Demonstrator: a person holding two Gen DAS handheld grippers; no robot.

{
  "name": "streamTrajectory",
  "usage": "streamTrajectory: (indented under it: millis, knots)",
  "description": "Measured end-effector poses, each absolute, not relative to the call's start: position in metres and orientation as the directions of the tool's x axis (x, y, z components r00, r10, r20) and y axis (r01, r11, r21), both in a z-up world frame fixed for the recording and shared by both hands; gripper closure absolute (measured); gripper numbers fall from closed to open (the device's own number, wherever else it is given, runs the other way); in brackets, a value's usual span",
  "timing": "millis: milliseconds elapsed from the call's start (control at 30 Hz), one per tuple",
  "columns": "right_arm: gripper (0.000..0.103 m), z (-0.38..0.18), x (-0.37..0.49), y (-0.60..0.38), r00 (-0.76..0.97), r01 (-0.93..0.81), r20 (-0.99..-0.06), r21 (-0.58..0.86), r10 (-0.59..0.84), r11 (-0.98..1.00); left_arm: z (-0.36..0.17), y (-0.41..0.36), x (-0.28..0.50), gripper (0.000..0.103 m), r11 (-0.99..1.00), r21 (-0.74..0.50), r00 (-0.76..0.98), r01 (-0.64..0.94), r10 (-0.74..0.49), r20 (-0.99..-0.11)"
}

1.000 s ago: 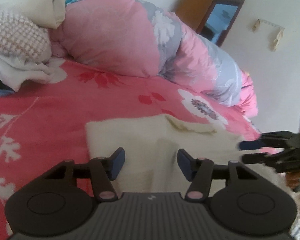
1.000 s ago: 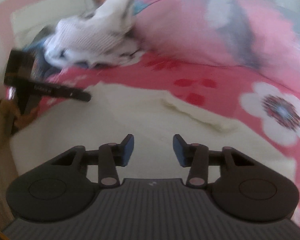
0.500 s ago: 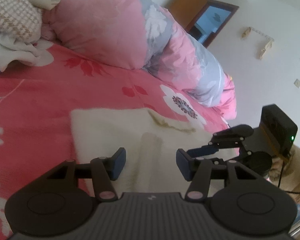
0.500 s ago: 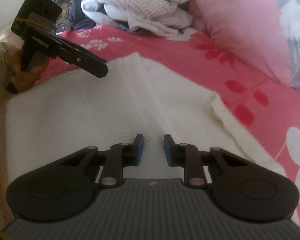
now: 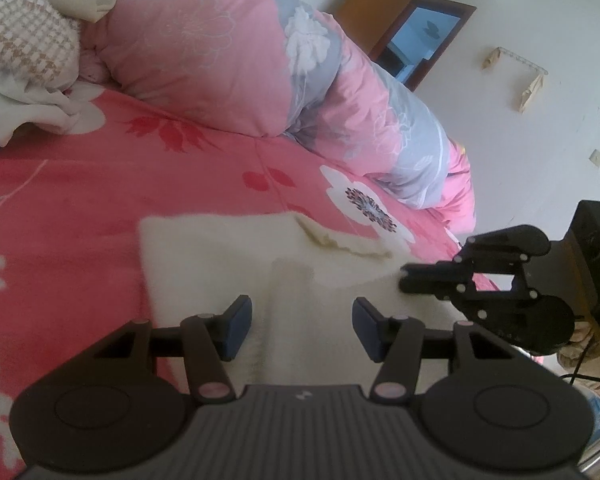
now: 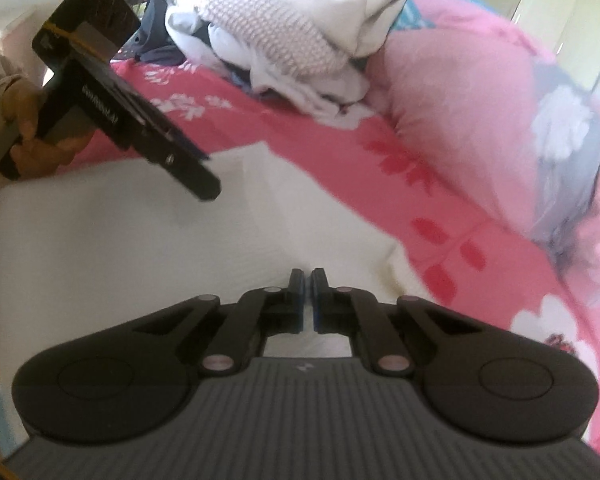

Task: Fold towel

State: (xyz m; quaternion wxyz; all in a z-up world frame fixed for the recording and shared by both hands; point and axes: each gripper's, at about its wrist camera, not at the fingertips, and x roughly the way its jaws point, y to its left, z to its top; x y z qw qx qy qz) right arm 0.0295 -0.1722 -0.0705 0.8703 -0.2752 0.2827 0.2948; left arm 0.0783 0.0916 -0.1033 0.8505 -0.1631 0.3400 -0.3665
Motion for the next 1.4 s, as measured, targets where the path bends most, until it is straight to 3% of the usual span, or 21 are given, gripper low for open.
streamTrajectory:
  millis: [167,267,300,333,567,833,933,1200,1400]
  knots:
    - [0.101,-0.072,0.036,-0.169,0.695,-0.645,-0.637,-0.348,0.333,0.68,-0.104,0.091,0.078,0.053,0.685,-0.521,0.506,0.51,-0.728,-0.462]
    - [0.101,-0.08,0.039,-0.166,0.69,-0.645,-0.646,-0.345,0.326,0.682,-0.105,0.091,0.079,0.072,0.708,-0.5,0.522,0.499,-0.706,-0.479]
    - [0.101,-0.083,0.04,-0.166,0.688,-0.645,-0.65,-0.344,0.323,0.682,-0.105,0.09,0.08,0.083,0.72,-0.488,0.528,0.493,-0.694,-0.489]
    - [0.101,-0.087,0.041,-0.165,0.687,-0.644,-0.652,-0.343,0.32,0.684,-0.106,0.09,0.08,0.084,0.726,-0.484,0.531,0.489,-0.687,-0.495]
    - [0.101,-0.112,0.046,-0.165,0.698,-0.621,-0.648,-0.335,0.305,0.708,-0.108,0.089,0.082,0.086,0.742,-0.471,0.539,0.477,-0.67,-0.511]
    - [0.098,-0.063,0.032,-0.237,0.784,-0.426,-0.534,-0.093,0.317,0.9,-0.108,0.089,0.08,0.086,0.745,-0.471,0.541,0.472,-0.667,-0.513]
    - [0.095,-0.049,0.014,-0.269,0.819,-0.344,-0.517,-0.094,0.25,0.934,-0.108,0.089,0.081,0.086,0.746,-0.475,0.542,0.468,-0.666,-0.513]
    - [0.093,-0.06,-0.012,-0.275,0.728,-0.477,-0.634,-0.198,0.26,0.856,-0.109,0.087,0.082,0.086,0.75,-0.473,0.546,0.463,-0.661,-0.514]
    - [0.079,-0.081,-0.002,-0.251,0.652,-0.611,-0.725,-0.329,0.222,0.72,-0.109,0.087,0.082,0.086,0.752,-0.463,0.548,0.469,-0.659,-0.515]
